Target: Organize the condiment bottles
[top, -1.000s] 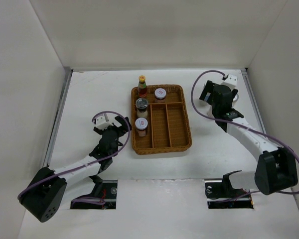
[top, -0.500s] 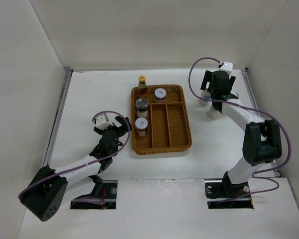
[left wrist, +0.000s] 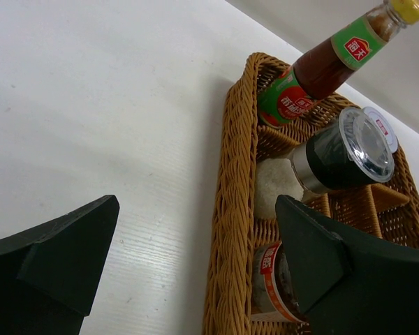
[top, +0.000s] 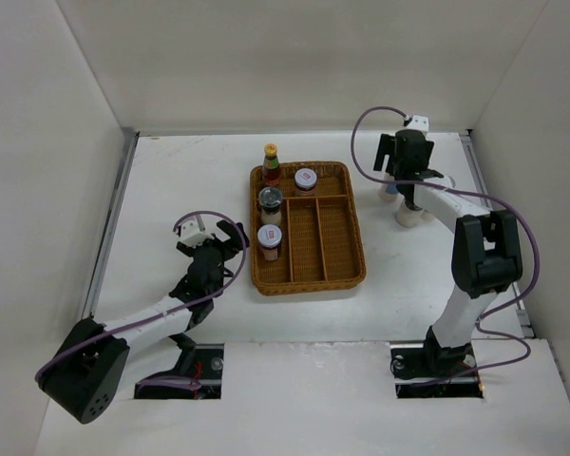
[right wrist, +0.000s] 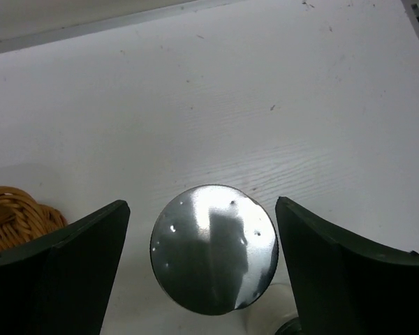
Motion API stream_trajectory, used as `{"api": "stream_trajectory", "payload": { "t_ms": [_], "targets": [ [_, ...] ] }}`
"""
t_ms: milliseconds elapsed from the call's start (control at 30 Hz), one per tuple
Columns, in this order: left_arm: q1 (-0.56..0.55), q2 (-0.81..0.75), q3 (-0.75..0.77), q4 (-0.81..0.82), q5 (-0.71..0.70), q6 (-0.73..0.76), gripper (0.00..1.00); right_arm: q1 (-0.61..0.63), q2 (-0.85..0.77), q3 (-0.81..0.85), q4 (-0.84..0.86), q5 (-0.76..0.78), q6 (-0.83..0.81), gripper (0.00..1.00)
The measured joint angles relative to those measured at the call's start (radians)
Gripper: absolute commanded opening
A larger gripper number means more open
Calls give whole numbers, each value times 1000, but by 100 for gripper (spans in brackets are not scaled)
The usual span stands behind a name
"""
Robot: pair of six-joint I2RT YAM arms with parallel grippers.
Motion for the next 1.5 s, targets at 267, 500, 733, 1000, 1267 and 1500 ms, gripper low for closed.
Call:
{"api": "stream_trajectory", "payload": {
  "t_ms": [267,500,733,1000,1267,1500],
  "targets": [
    [1,3,0,0,5,0,98,19,-45,-54,26,21,14,58],
    [27,-11,0,-1,-3,0,100,162,-366,-179,55,40,21,61],
    [34,-9,0,0,-11,-3,100,455,-460,-213,202,13,68,61],
    [34,-10,-2,-1,-9,-3,100,569,-208,-173,166,-23,69,62],
    [33,-12,-4,0,-7,-6,100,577,-122,-172,182,22,34,79],
    [33,-3,-4,0,-4,-6,100,600,-106,-172,223,45,20,100]
  ]
}}
